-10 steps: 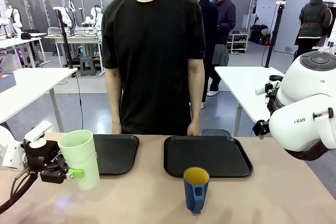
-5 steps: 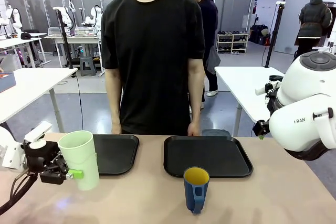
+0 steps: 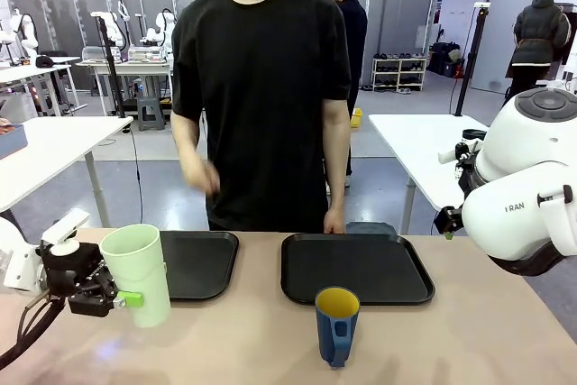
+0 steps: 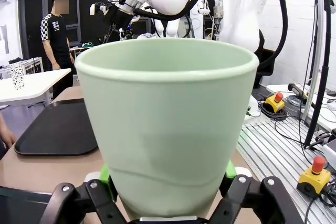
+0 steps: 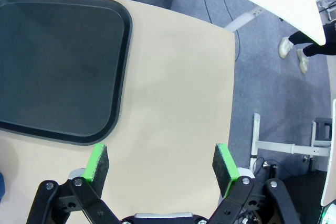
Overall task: Sort and store the cups by type.
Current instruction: Place the picked Reusable plastic cup into the Flat Tray indicated by the person.
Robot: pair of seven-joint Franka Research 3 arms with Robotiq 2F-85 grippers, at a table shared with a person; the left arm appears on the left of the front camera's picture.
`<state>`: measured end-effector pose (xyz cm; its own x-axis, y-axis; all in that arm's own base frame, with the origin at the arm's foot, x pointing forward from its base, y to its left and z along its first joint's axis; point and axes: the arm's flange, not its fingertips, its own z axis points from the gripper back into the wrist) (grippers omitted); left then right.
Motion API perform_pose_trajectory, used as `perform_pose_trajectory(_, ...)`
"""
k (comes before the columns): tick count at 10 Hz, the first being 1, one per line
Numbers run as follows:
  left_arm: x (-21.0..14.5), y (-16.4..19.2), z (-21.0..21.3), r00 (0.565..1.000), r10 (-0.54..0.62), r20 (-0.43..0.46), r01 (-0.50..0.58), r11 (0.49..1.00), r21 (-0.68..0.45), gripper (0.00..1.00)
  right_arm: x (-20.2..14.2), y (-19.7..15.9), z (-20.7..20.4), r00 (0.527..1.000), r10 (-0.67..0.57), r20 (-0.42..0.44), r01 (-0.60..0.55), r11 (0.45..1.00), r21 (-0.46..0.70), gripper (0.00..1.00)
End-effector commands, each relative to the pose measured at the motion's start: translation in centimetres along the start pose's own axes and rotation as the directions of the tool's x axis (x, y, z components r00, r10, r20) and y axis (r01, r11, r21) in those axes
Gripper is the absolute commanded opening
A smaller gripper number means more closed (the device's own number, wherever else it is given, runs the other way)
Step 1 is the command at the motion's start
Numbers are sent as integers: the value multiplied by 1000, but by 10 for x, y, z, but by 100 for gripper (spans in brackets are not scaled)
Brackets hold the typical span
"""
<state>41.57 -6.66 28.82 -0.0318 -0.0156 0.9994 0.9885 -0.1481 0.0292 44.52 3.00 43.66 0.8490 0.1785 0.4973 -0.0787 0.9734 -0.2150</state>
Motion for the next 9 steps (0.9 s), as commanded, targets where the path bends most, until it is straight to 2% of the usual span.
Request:
perform_pose_trajectory(1,1,3,0,1000,-8,0,8,1000,-2,43,0,1,-1,1000,6,1,-6,1000,-5,100)
perform_pose_trajectory(9,1,3,0,1000,-8,0,8,1000,-2,43,0,1,-1,1000,6,1,-6,1000,-5,100)
